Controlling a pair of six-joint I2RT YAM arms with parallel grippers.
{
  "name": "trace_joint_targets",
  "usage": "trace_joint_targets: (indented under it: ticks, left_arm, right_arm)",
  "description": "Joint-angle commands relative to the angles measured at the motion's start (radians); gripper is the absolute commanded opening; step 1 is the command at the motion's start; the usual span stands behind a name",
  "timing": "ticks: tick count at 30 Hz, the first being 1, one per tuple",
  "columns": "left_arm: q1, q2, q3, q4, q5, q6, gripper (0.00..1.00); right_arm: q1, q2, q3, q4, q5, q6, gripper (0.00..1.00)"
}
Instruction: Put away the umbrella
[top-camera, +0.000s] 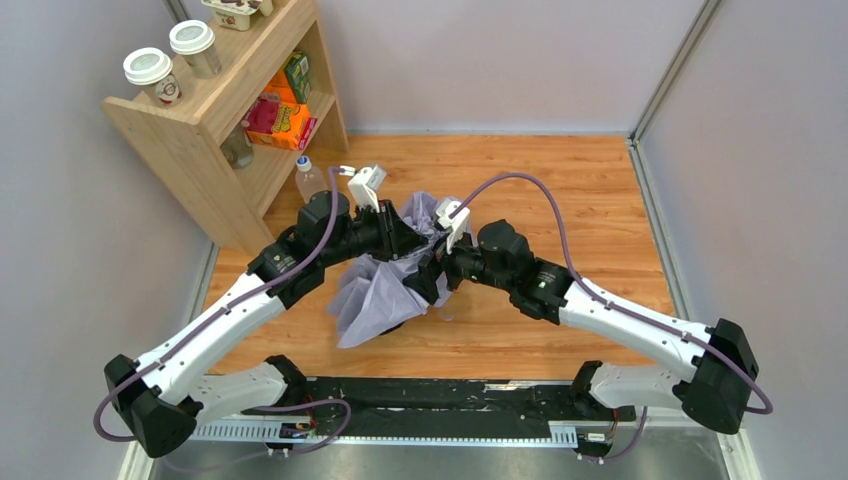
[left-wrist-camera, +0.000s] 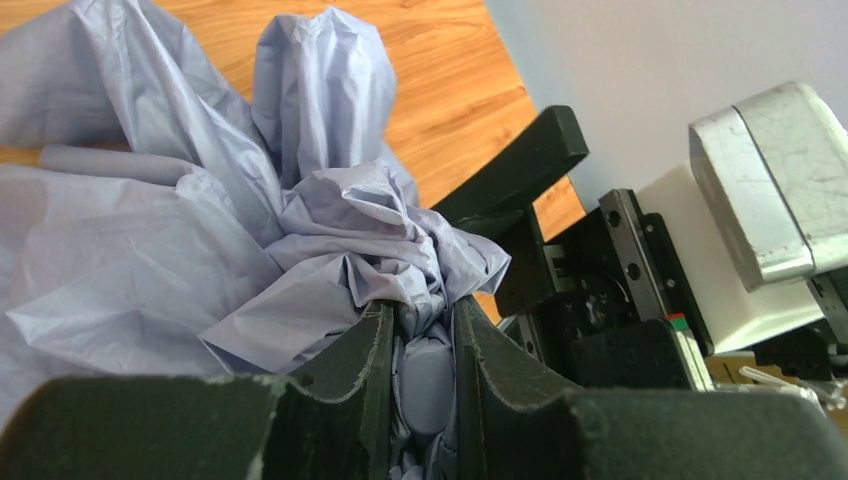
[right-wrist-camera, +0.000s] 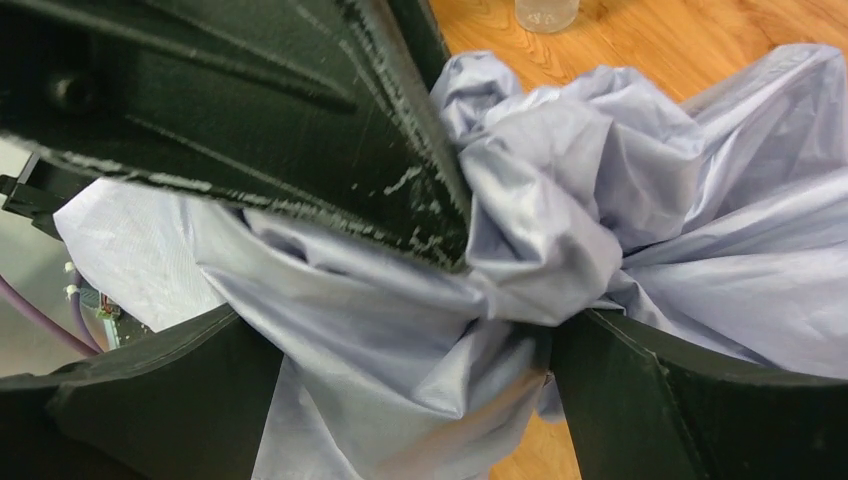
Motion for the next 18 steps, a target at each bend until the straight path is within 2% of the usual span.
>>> trace_joint_targets:
  ticks: [1,4,6,8,12,13,16,18]
  left_arm:
    - [-0.022,0.009,0.003,0.221,0.266,-0.090,0.00]
    - [-0.022,0.017,0.001,0.243,0.280,-0.121,0.00]
    - [-0.022,0.011,0.015,0.181,0.248,-0.118,0.00]
    - [-0.022,0.009,0.021,0.156,0.238,-0.114,0.00]
    - [-0.022,0.027,0.023,0.165,0.266,-0.111,0.00]
    - [-0.022,0.038,0.023,0.165,0.280,-0.106,0.00]
    - [-0.022,0.040,0.027,0.131,0.235,-0.089,0.00]
    - [-0.022,0.038,0.034,0.113,0.205,-0.077,0.00]
  right_arm:
    - [-0.047,0.038,0.021,0.088,-0.075,0.007,1.00]
    - [-0.047,0.031,0.037,0.052,0.047,-0.029,1.00]
    - [-0.050,0.017,0.048,-0.013,0.177,-0.039,1.00]
    - [-0.055,0.005,0.039,-0.022,0.211,-0.043,1.00]
    - [-0.053,-0.049,-0.039,0.080,0.141,-0.053,1.00]
    - [-0.055,-0.054,-0.044,0.090,0.076,-0.057,1.00]
    - [-0.058,-0.064,-0.035,0.059,-0.006,-0.063,1.00]
    - [-0.058,-0.071,-0.048,0.060,0.000,-0.066,1.00]
